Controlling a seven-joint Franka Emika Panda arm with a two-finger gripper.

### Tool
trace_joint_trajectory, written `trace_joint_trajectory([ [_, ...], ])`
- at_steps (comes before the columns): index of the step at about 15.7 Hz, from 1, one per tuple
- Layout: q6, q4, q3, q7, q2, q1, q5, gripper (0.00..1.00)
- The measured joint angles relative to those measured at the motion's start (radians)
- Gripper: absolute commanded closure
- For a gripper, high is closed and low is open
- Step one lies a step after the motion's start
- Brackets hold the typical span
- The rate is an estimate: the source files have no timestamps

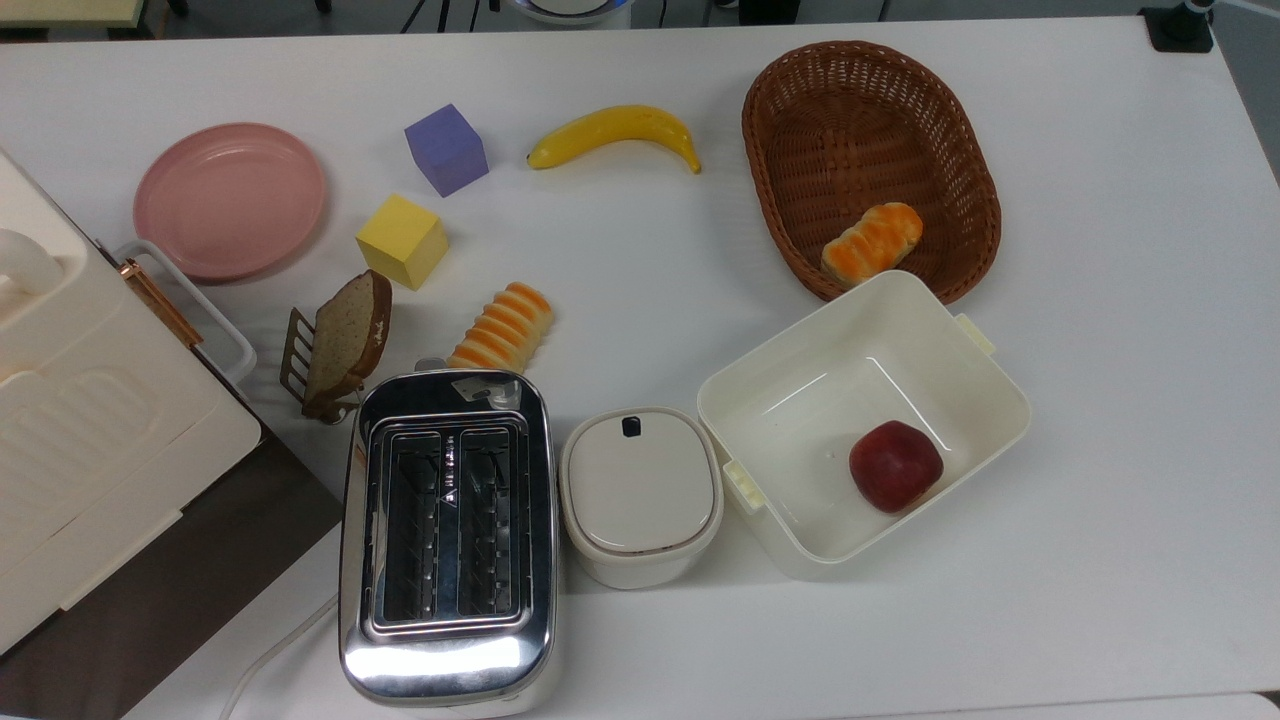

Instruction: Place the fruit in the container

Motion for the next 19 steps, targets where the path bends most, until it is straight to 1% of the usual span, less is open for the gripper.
trace_joint_trajectory([
  [1,0.000,0.000,0.000,0.000,0.000,0.000,0.000,0.00],
  [2,0.000,0.000,-0.007,-0.012,0.000,0.000,0.036,0.00],
  [3,0.000,0.000,-0.015,-0.024,0.000,0.000,0.056,0.00],
  [4,0.000,0.000,-0.023,-0.044,0.000,0.000,0.062,0.00],
  [6,0.000,0.000,-0.026,-0.081,0.000,0.000,0.064,0.00],
  [9,0.000,0.000,-0.026,-0.091,0.000,0.001,0.066,0.00],
  [15,0.000,-0.008,-0.026,-0.038,0.005,0.002,0.068,0.00],
  [19,0.000,-0.021,-0.025,0.002,0.013,0.021,0.069,0.00],
])
